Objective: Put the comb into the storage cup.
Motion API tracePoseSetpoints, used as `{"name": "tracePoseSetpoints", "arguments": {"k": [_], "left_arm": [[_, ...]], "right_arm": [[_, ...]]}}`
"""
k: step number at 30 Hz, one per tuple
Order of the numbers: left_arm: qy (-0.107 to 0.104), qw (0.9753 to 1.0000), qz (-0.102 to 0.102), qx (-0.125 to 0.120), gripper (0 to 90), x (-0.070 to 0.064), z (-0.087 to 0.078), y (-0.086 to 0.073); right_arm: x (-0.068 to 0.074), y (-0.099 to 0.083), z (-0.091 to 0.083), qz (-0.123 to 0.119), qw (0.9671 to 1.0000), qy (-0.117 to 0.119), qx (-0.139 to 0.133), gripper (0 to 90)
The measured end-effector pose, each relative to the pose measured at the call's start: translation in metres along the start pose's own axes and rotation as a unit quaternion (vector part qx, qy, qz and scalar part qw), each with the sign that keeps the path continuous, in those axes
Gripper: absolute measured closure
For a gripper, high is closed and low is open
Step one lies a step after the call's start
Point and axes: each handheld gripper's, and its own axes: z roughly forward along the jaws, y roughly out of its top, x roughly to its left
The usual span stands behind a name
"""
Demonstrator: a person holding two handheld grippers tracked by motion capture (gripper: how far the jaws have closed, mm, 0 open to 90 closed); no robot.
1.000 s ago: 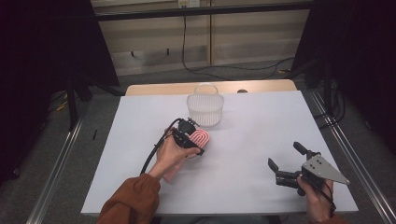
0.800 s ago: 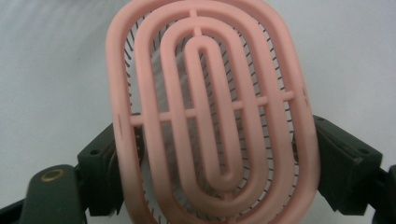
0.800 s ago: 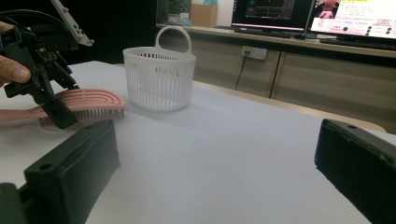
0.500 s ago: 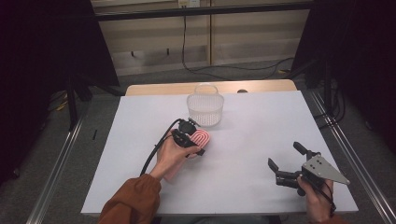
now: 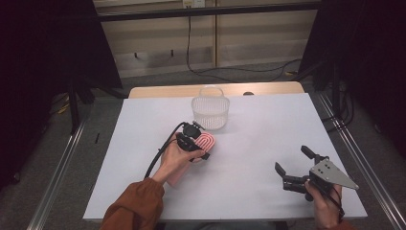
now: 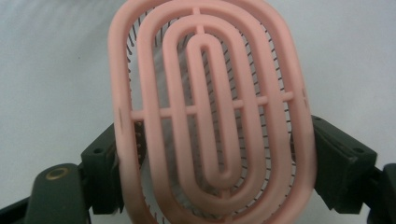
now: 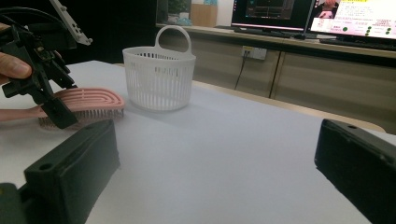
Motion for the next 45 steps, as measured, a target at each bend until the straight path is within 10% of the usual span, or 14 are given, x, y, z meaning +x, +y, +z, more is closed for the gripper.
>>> {"name": "tracePoseSetpoints", "arguments": {"k": [45], "left_arm": [[0.022, 0.9975, -0.031, -0.059, 20.3, 0.008, -0.029, -0.005]], "right_arm": [[0.0, 0.0, 0.001, -0.001, 1.0, -0.003, 0.002, 0.0]]}}
